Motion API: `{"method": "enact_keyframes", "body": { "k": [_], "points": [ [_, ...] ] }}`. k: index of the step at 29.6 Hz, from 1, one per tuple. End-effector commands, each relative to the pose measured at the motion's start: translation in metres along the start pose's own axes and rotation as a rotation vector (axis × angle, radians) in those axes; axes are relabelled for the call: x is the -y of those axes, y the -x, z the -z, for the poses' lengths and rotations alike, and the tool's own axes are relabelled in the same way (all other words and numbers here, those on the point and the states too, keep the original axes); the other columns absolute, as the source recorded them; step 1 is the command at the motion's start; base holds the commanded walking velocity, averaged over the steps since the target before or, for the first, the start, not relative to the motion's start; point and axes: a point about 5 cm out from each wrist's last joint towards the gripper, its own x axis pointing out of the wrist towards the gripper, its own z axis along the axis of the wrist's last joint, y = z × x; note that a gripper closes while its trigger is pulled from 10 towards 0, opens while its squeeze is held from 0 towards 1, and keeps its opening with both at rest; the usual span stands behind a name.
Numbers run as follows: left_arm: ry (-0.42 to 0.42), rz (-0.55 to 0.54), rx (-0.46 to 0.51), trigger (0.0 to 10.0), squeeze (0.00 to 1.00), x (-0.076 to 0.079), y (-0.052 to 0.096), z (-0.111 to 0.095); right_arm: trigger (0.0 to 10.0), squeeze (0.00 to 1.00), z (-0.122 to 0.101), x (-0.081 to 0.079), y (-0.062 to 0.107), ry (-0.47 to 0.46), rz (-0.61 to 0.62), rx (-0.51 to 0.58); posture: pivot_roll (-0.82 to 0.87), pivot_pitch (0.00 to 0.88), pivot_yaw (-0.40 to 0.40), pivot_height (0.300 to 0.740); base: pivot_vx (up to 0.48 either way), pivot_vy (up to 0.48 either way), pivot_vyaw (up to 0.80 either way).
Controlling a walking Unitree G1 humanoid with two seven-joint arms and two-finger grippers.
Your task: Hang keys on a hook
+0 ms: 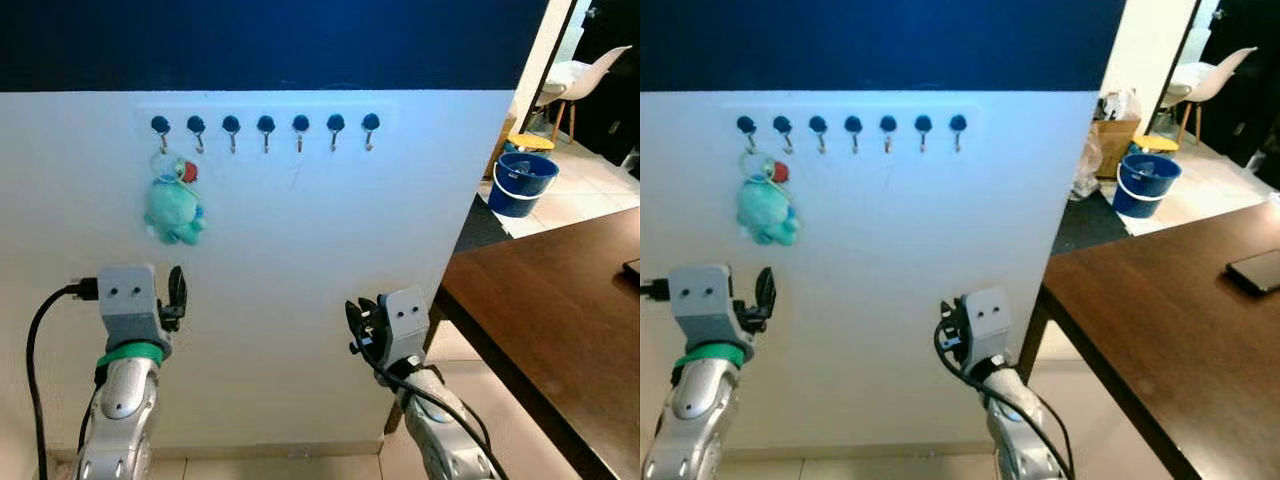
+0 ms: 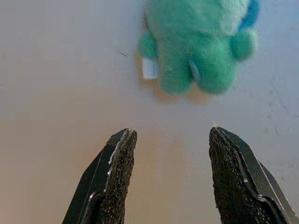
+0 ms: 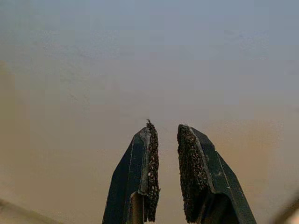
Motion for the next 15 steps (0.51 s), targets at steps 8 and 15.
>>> {"method": "enact_keyframes", "body": {
  "k": [8,15],
  "points": [
    [-0.017,0.042,-0.034,10.0,0.0,0.004,0.018,0.01,10.0,0.0,0.009,0.002,0.004,-0.02,0.008,-0.04,-0.15,0.04,0.096,0.74,0.0,0.0,-0.8],
    [-0.06,0.094,-0.05,10.0,0.0,0.002,0.027,0.015,10.0,0.0,0.009,-0.002,0.002,-0.025,-0.009,-0.04,-0.16,0.015,0.092,0.74,0.0,0.0,-0.8]
  ]
}}
